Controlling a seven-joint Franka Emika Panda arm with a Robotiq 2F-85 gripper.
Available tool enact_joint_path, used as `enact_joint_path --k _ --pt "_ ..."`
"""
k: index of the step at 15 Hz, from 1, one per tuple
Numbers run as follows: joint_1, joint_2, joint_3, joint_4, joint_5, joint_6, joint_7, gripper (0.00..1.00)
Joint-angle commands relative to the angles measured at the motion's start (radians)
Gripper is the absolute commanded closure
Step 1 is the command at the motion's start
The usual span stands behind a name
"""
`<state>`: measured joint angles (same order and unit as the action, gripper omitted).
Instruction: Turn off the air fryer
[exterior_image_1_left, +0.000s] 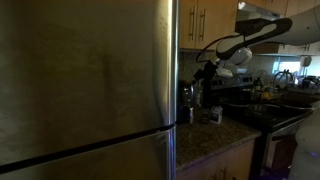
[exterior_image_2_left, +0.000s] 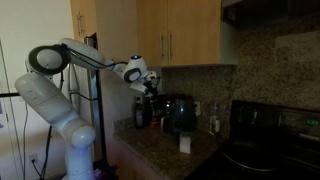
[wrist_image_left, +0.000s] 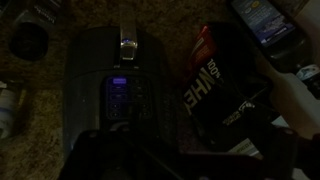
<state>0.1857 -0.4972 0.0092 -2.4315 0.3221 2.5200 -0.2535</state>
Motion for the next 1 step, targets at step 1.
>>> enact_joint_path --k 1 --pt "0.013 0.000 -0.012 0.001 -0.013 0.000 0.011 0.00"
